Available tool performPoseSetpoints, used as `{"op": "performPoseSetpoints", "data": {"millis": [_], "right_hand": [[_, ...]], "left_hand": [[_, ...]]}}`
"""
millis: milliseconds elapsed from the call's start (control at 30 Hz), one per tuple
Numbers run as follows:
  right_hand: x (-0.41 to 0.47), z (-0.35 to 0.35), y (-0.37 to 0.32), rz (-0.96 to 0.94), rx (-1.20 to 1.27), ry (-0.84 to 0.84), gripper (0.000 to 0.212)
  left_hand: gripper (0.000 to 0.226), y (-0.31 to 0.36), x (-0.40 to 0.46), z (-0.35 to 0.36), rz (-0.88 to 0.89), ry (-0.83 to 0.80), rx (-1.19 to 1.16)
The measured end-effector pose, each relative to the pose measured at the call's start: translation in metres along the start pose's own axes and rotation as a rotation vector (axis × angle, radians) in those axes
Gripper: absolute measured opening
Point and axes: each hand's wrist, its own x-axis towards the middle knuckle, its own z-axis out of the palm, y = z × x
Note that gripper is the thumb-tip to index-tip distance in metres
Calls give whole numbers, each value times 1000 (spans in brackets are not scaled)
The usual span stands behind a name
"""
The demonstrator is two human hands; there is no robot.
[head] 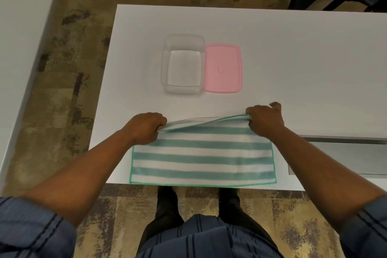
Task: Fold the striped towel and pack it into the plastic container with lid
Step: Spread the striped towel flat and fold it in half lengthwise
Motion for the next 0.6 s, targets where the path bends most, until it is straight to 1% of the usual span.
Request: {"op": "performPoseSetpoints", "data": {"millis": [67,167,300,367,433,467,500,533,567,600], "right_hand": [[-12,-10,-1,-27,2,-115,35],[-28,-21,-5,-37,73,-338,38],[-37,-14,-15,-117,-51,-625,44],[-40,-9,-18,-145,-80,-718,42],[-40,-4,-16,-163,-52,-768,39],[-39,-3,-15,-162,-22,-784,45],[-38,-1,-14,-162,6,-773,54],[-37,1,-13,-159,25,-726,62],[-36,2,-13,-151,44,-634,62],[-35,5,-12,-129,87,-501,55]], "left_hand": [[29,2,1,-5,-79,-160,-31],[29,7,2,-13,-123,-367,-36],[28,13,0,-11,-136,-634,73],[23,16,-3,-3,-141,-735,109],[19,20,-6,5,-166,-838,102],[18,21,-6,7,-186,-886,76],[23,23,-6,8,-198,-912,45],[31,24,-5,8,-205,-904,1],[36,25,-3,8,-209,-842,-56],[35,26,0,8,-207,-720,-112]]}}
